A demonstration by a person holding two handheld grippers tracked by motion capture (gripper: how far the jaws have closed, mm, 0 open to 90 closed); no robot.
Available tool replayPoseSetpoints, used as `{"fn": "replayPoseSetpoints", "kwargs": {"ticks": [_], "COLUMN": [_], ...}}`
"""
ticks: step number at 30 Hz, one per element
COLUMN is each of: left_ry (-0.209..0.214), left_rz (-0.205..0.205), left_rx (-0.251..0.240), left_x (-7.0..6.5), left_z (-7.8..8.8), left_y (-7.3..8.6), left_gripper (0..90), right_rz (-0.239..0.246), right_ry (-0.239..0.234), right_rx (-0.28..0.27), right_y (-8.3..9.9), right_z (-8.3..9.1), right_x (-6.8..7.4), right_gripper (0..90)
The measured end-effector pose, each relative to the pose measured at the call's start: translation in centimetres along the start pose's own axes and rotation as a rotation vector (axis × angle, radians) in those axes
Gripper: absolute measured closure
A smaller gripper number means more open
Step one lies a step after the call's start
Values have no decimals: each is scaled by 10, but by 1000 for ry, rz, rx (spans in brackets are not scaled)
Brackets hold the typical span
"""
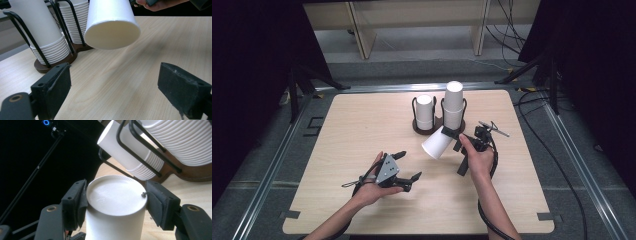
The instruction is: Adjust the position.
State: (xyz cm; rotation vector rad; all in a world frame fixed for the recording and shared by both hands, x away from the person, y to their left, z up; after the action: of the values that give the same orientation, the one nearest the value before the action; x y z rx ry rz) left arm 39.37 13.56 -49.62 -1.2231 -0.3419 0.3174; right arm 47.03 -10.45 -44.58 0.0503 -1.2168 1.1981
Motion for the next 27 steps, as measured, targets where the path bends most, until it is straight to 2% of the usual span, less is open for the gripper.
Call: {"fn": "replayPoseSetpoints", "kwargs": {"ticks": [1, 2, 3, 4, 5, 6, 7, 8, 9, 10, 11, 12, 13, 14, 15, 16, 17, 18, 22, 27], "left_ry": [1, 3, 7, 6, 6, 3, 2, -1, 1, 3, 6, 9, 10, 12, 13, 15, 16, 19, 24, 25], "left_rz": [0, -1, 4, 4, 9, 10, 8, 6, 5, 2, -4, -9, -16, -22, -26, -31, -37, -41, -50, -35], "left_rx": [4, 10, 8, -3, 0, -6, -12, -10, -16, -17, -31, -21, -24, -27, -30, -36, -39, -39, -37, -24], "left_x": [0, 1, 2, 3, 3, 5, 6, 7, 8, 8, 9, 10, 11, 11, 12, 13, 13, 14, 16, 19], "left_z": [-1, -2, -4, -7, -7, -9, -10, -11, -13, -14, -16, -17, -18, -20, -21, -22, -24, -25, -31, -38], "left_y": [0, -1, -2, -4, -4, -6, -7, -8, -10, -11, -13, -14, -16, -17, -18, -20, -22, -23, -26, -25], "left_gripper": [93, 81, 72, 60, 48, 44, 38, 33, 28, 25, 24, 23, 23, 23, 23, 23, 23, 23, 24, 24], "right_rz": [-10, -14, -45, -33, -47, -46, -80, -59, -61, -89, -63, -74, -105, -85, -122, -107, -123, -100, -113, -102], "right_ry": [9, -2, 6, -6, 15, 12, -1, 15, 12, 0, 14, 15, 13, 12, 10, 15, 13, 18, 13, 17], "right_rx": [8, 15, 24, 20, 29, 26, 41, 32, 34, 50, 38, 40, 38, 26, 51, 33, 38, 24, 29, 34], "right_y": [0, -1, -1, -2, -3, -3, -3, -4, -4, -4, -5, -5, -5, -6, -5, -6, -6, -7, -7, -6], "right_z": [1, 1, 1, 1, 1, 1, 2, 1, 1, 1, 0, 0, 0, -1, 0, -1, -1, -2, -2, -2], "right_x": [0, -1, -1, -3, -4, -5, -4, -6, -7, -6, -8, -8, -7, -9, -8, -9, -9, -11, -12, -12], "right_gripper": [369, 369, 369, 369, 369, 369, 369, 369, 369, 369, 369, 369, 369, 369, 369, 369, 369, 369, 369, 369]}}
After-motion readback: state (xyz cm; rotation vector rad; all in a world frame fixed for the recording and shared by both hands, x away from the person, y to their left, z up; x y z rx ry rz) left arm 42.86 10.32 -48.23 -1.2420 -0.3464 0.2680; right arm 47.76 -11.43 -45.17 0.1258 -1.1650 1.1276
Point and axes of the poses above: each handheld gripper's, and its own axes: z roughly backward along the jaws, y roughly out of its underside, x roughly to its left, the point moved 4 cm from there along -z, roughly forward along the jaws, and after that the axes turned 14 degrees about y, right-handed, at the moved point
